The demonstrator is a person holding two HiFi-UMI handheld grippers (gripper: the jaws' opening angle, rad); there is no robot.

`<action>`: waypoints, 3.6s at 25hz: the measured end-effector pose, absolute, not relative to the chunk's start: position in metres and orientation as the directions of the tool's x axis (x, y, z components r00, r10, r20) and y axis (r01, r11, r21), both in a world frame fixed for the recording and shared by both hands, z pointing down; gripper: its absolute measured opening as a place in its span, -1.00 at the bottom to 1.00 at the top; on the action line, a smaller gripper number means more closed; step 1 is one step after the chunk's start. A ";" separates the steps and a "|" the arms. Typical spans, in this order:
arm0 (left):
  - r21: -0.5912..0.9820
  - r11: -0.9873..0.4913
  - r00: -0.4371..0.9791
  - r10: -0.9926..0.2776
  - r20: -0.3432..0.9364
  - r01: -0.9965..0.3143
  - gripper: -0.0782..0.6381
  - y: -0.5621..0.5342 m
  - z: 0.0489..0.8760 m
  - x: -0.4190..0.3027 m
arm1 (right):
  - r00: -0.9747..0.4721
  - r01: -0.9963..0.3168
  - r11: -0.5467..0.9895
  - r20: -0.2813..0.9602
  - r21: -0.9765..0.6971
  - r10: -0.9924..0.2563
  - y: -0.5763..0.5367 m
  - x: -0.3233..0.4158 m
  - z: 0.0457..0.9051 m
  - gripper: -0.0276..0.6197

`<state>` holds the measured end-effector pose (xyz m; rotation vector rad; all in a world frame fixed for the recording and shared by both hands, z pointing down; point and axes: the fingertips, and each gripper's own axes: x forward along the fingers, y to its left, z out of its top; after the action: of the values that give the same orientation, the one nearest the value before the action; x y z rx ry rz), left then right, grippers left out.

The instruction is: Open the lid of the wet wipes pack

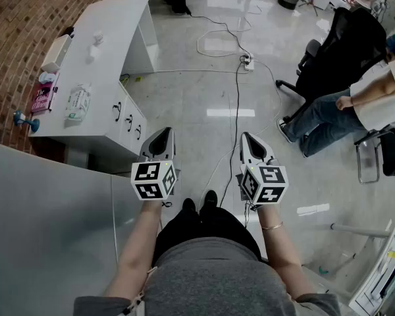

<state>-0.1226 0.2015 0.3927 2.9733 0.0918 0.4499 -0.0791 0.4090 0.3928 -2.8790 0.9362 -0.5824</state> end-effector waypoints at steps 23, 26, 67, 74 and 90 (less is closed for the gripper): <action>0.128 -0.992 0.953 0.057 0.296 0.019 -0.69 0.220 0.395 -0.094 | 0.726 -0.576 -0.790 0.312 -0.212 -0.613 0.418 -0.043 0.401 -0.89; 0.127 -0.992 0.953 0.044 0.299 0.006 -0.67 0.221 0.395 -0.091 | 0.718 -0.583 -0.784 0.315 -0.215 -0.620 0.418 -0.038 0.402 -0.88; 0.133 -0.988 0.935 -0.026 0.354 -0.078 -0.42 0.073 0.418 0.055 | 0.656 -0.634 -0.739 0.348 -0.227 -0.670 0.277 0.113 0.406 -0.62; 0.126 -0.986 0.933 -0.060 0.356 -0.112 -0.42 0.018 0.418 0.082 | 0.638 -0.656 -0.723 0.353 -0.215 -0.684 0.224 0.147 0.407 -0.64; 0.111 -0.911 0.870 -0.335 0.362 -0.397 -0.42 -0.096 0.415 0.029 | 0.387 -0.853 -0.478 0.363 -0.208 -0.848 0.073 0.146 0.408 -0.67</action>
<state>0.0290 -0.0963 0.4151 2.8608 -0.5649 0.5046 0.1460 0.0730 0.4084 -2.6269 1.6114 -0.6751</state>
